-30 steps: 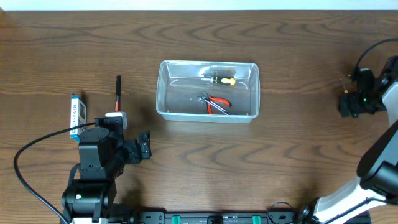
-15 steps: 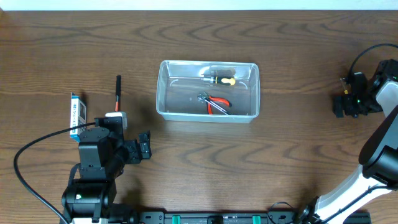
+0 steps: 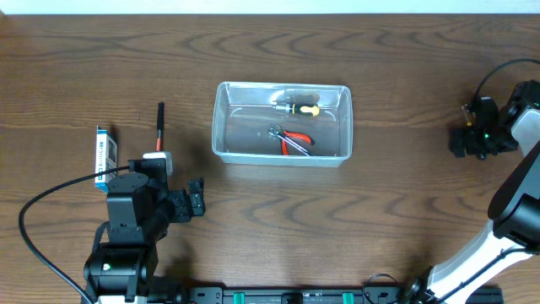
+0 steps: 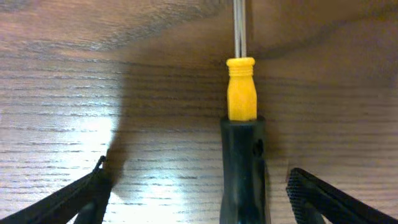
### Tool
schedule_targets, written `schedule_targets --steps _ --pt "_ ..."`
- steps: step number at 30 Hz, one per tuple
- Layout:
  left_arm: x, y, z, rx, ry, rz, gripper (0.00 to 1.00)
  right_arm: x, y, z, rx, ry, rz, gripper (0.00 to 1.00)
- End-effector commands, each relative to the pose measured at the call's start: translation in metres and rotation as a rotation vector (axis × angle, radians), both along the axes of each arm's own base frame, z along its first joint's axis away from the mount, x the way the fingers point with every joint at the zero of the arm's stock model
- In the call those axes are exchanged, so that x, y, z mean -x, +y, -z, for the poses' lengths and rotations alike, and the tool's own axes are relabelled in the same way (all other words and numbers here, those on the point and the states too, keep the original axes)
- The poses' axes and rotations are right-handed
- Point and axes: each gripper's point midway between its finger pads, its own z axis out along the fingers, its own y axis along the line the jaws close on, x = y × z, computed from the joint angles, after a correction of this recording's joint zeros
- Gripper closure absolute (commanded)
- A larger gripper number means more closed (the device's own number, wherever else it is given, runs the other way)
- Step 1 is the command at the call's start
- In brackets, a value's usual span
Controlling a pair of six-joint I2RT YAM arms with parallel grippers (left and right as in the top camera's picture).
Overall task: Pack container
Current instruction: 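Move the right gripper to the small yellow screwdriver and grasp it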
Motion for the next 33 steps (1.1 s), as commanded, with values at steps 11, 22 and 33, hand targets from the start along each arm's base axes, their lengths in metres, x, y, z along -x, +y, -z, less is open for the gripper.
schedule_targets --steps 11,22,33 --pt "-0.0025 0.0024 -0.0081 0.001 -0.020 -0.016 0.02 0.0156 0.0017 0.0296 -0.019 0.081 0.021 0.45" --pt "-0.0025 0.0024 -0.0081 0.001 -0.020 -0.016 0.02 0.0158 0.0018 0.0297 -0.022 0.081 0.038 0.71" --pt "-0.0026 0.0024 -0.0082 0.001 -0.020 -0.016 0.02 0.0168 0.0024 0.0298 -0.025 0.085 0.039 0.85"
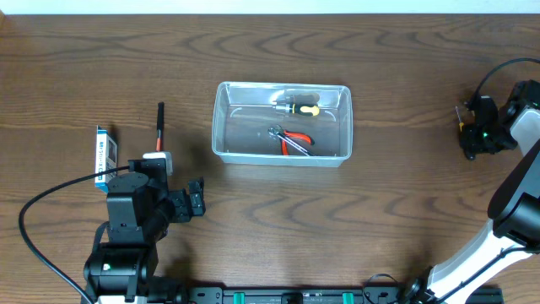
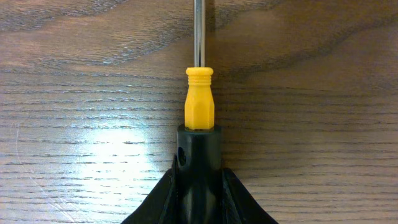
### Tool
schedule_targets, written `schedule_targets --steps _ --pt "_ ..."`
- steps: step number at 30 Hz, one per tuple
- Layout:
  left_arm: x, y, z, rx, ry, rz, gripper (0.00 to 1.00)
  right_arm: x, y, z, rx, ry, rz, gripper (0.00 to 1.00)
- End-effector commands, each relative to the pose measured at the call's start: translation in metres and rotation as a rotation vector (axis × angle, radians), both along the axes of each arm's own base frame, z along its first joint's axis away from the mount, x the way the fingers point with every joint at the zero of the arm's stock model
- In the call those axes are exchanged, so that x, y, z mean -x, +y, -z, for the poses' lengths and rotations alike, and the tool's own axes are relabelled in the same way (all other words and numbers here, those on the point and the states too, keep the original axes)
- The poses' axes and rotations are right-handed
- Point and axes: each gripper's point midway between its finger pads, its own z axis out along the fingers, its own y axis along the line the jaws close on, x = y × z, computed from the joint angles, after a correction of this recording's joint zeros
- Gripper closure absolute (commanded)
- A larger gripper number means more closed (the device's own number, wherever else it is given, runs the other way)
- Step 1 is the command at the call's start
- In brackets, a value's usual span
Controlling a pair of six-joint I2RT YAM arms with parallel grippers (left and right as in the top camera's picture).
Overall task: Pack container
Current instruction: 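Move the right gripper to the small yellow screwdriver and grasp it, then carry the small screwdriver into the container and release it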
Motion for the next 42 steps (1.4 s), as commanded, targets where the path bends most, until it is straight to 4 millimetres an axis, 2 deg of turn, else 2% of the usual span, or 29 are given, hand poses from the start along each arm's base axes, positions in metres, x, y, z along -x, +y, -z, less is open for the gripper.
schedule_targets --steps 1,4,7,9,12,15,16,21,23,26,28,30,32,35,37,39,42 --pt "-0.003 0.002 -0.008 0.001 -0.020 -0.017 0.02 0.020 -0.002 0.029 0.005 0.100 0.013 0.87" --pt "-0.003 0.002 -0.008 0.001 -0.020 -0.017 0.02 0.019 -0.001 0.028 0.002 0.097 0.030 0.98" --pt "-0.003 0.003 -0.008 0.000 -0.020 -0.017 0.02 0.015 0.001 0.021 0.008 0.081 0.033 0.99" --pt "-0.003 0.003 -0.008 0.001 -0.020 -0.017 0.02 0.008 0.003 0.009 0.020 0.050 0.024 0.99" --pt "-0.003 0.002 -0.008 0.001 -0.020 -0.016 0.02 -0.007 0.008 -0.018 0.040 -0.021 0.001 0.99" --pt "-0.003 0.002 -0.008 0.001 -0.020 -0.016 0.02 -0.020 0.017 -0.057 0.082 -0.100 -0.043 0.99" --pt "-0.003 0.003 -0.008 0.000 -0.020 -0.017 0.02 -0.024 0.023 -0.074 0.100 -0.132 -0.068 0.99" --pt "-0.003 0.003 -0.008 -0.003 -0.020 -0.013 0.02 -0.032 0.060 -0.135 0.152 -0.249 -0.175 0.99" --pt "-0.003 0.003 -0.008 -0.005 -0.021 -0.011 0.02 -0.033 0.080 -0.157 0.169 -0.292 -0.233 0.99" --pt "-0.003 0.003 -0.008 -0.011 -0.022 -0.006 0.02 -0.031 0.124 -0.188 0.185 -0.358 -0.370 0.99" --pt "-0.003 0.003 -0.008 -0.010 -0.022 -0.006 0.02 -0.026 0.162 -0.204 0.185 -0.397 -0.494 0.99" --pt "-0.003 0.003 -0.008 -0.010 -0.022 -0.006 0.02 -0.020 0.212 -0.220 0.156 -0.452 -0.639 0.99" --pt "-0.003 0.002 -0.008 -0.010 -0.022 -0.006 0.02 -0.013 0.254 -0.226 0.113 -0.487 -0.766 0.99" --pt "-0.003 0.003 -0.008 -0.010 -0.022 -0.006 0.02 0.003 0.316 -0.224 0.048 -0.502 -0.943 0.99" --pt "-0.002 0.002 -0.008 -0.010 -0.022 -0.006 0.02 0.012 0.347 -0.215 0.023 -0.482 -1.024 0.99" --pt "-0.003 0.003 -0.008 -0.010 -0.022 -0.006 0.02 0.020 0.373 -0.198 0.002 -0.439 -1.099 0.99" --pt "-0.002 0.002 -0.008 -0.010 -0.022 -0.006 0.02 0.027 0.398 -0.164 -0.020 -0.351 -1.178 0.99"
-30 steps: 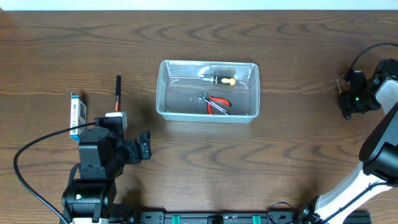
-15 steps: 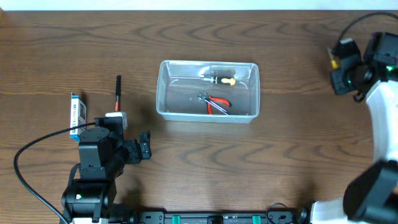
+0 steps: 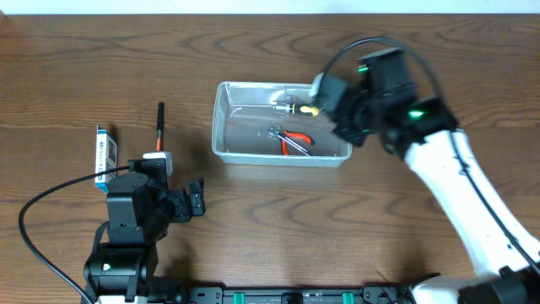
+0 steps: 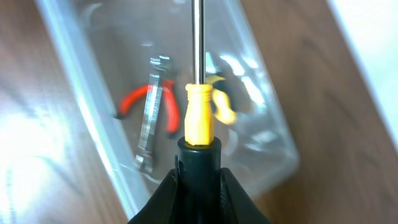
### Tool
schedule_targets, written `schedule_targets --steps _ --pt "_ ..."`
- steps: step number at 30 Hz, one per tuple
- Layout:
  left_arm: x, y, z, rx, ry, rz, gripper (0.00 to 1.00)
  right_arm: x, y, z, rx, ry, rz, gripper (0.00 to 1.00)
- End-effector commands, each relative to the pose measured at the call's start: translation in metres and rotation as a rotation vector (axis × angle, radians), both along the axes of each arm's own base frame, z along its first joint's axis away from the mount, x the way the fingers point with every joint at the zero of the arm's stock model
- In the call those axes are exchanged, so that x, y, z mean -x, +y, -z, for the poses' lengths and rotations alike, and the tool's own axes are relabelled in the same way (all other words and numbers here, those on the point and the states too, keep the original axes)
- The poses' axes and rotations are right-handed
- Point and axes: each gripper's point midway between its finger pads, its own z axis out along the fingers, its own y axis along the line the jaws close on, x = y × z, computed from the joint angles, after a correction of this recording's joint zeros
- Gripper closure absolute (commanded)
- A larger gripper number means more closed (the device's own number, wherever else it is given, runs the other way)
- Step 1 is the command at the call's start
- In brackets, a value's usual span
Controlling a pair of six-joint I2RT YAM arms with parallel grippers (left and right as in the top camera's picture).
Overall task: Pack container
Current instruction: 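Carry the small screwdriver into the container and release it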
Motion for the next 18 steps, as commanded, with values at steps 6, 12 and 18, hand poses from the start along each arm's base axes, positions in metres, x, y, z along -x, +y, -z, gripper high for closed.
schedule_targets --steps 6,12,18 --pt "-0.002 0.002 -0.008 -0.009 -0.021 -0.007 0.02 0.004 0.037 0.106 0.106 0.218 -0.122 0.99" --pt "-0.002 0.002 -0.008 -0.009 -0.021 -0.007 0.02 0.001 0.037 0.133 0.127 0.264 -0.116 0.88" --pt "-0.002 0.002 -0.008 -0.009 -0.021 -0.007 0.02 -0.005 0.031 0.132 0.125 0.259 -0.091 0.65"
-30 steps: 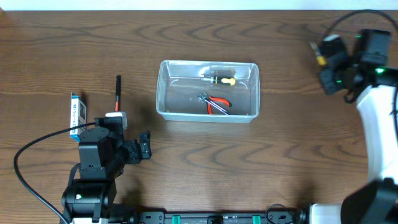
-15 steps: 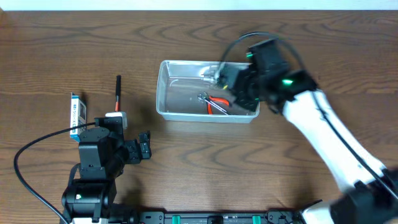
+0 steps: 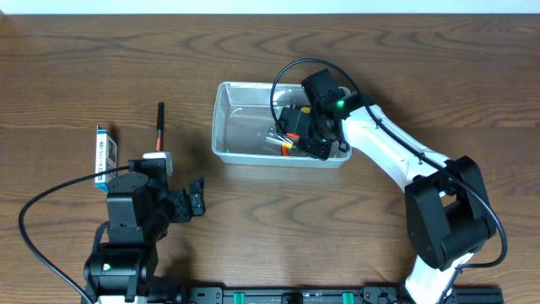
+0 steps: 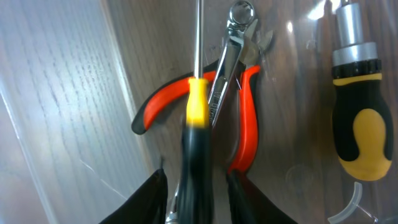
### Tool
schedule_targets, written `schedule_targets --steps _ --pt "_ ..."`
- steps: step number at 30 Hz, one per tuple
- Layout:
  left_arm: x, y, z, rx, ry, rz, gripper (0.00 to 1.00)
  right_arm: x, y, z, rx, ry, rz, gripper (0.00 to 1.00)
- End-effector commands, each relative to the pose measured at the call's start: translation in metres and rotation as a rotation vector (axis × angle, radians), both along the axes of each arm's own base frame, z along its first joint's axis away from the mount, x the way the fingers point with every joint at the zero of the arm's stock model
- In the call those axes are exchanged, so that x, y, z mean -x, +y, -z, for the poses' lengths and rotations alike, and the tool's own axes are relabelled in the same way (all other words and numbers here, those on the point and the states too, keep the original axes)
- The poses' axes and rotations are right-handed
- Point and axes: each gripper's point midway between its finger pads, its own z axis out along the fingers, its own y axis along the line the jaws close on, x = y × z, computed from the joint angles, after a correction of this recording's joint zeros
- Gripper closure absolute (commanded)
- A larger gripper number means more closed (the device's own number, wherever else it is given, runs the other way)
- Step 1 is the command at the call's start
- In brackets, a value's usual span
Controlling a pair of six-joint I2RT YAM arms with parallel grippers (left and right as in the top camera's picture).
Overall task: Pack container
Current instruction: 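Carry the small screwdriver into the container and release it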
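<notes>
The clear plastic container [image 3: 221,127] sits mid-table. My right gripper [image 3: 308,139] is down inside it at the right end. In the right wrist view the gripper [image 4: 196,193] stands open, with a gap between each finger and the black handle of the slim yellow-collared screwdriver [image 4: 198,112]. That screwdriver is blurred and lies over the red-handled pliers [image 4: 245,118] on the container floor. A thick black-and-yellow screwdriver [image 4: 360,118] lies beside them. My left gripper [image 3: 196,199] rests open at the front left, holding nothing.
Left of the container lie a thin black tool with a red band [image 3: 160,122] and a blue-and-white box [image 3: 104,156]. The container's clear wall [image 4: 74,93] runs close on the left of my right gripper.
My right gripper was shut on the slim screwdriver above the container's right end. It is now lower, inside the container, with its fingers parted off the handle. The left arm has not moved.
At the far right of the table my right gripper stood open around the slim screwdriver's handle, then was shut on it. Later it held the screwdriver over the container. Now it is inside the container, open, with the screwdriver loose over the pliers.
</notes>
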Motion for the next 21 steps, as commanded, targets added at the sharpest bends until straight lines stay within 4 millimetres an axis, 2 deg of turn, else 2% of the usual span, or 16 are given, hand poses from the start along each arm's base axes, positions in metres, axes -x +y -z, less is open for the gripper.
schedule_targets --steps 1,4,5,6,7,11,14,16,18,21 --pt "-0.002 0.002 -0.008 -0.009 -0.021 -0.007 0.02 -0.007 -0.003 -0.008 -0.012 -0.015 0.023 0.62" --pt "-0.003 0.003 -0.008 -0.010 -0.023 -0.007 0.02 -0.016 -0.005 -0.024 -0.028 -0.031 0.060 0.45" --pt "-0.003 0.002 -0.008 -0.009 -0.022 -0.007 0.02 -0.019 -0.005 -0.033 -0.034 -0.043 0.064 0.29" --pt "-0.003 0.002 -0.008 -0.009 -0.023 -0.007 0.02 -0.024 -0.005 -0.045 -0.043 -0.062 0.068 0.06" --pt "-0.004 0.002 -0.010 -0.009 -0.028 -0.007 0.02 -0.030 -0.006 -0.061 -0.056 -0.085 0.076 0.01" --pt "-0.004 0.006 -0.032 -0.010 -0.037 -0.030 0.02 -0.062 -0.020 -0.136 -0.103 -0.214 0.219 0.01" --pt "-0.003 0.014 -0.062 -0.047 0.004 -0.065 0.02 -0.089 -0.051 -0.201 -0.170 -0.329 0.433 0.01" --pt "-0.001 0.020 -0.074 -0.100 0.076 -0.064 0.02 -0.104 -0.081 -0.237 -0.218 -0.395 0.592 0.01" --pt "0.001 0.028 -0.080 -0.142 0.196 -0.067 0.02 -0.114 -0.122 -0.264 -0.258 -0.440 0.777 0.01" --pt "-0.002 0.037 -0.074 -0.146 0.376 -0.086 0.02 -0.116 -0.179 -0.276 -0.269 -0.446 0.957 0.01"
